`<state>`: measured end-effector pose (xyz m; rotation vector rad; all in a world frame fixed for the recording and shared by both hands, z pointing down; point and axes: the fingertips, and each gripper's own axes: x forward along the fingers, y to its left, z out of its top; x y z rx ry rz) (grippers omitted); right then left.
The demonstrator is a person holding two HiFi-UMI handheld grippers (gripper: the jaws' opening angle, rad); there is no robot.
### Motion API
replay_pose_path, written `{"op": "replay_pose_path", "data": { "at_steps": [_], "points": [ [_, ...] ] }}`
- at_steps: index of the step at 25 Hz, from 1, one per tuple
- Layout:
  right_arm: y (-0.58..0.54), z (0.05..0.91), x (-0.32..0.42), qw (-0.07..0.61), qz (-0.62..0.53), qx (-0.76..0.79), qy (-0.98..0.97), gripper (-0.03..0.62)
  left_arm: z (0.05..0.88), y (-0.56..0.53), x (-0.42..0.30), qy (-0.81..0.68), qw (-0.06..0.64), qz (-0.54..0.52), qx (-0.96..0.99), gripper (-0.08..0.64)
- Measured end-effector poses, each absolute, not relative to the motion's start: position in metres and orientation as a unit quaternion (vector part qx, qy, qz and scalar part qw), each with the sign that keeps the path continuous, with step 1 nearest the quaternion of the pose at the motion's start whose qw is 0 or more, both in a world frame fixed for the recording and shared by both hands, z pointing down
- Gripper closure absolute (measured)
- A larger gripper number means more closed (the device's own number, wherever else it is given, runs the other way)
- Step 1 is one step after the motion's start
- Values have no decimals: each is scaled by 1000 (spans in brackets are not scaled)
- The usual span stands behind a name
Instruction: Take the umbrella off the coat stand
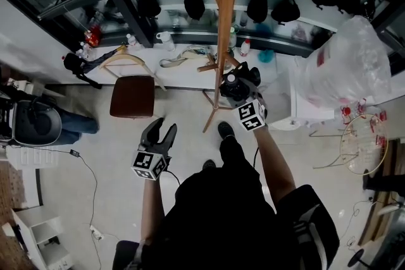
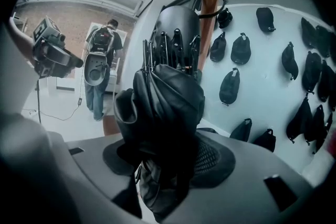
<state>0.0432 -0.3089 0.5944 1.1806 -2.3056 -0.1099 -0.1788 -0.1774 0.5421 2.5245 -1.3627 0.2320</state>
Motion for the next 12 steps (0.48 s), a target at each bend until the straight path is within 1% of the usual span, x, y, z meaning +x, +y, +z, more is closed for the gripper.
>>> {"op": "replay_pose_path", "data": {
  "at_steps": [12],
  "points": [
    [-298,589,52,266,-38,448,-853,346,541,-175,-171,-461,127,80,875,354]
  ]
}}
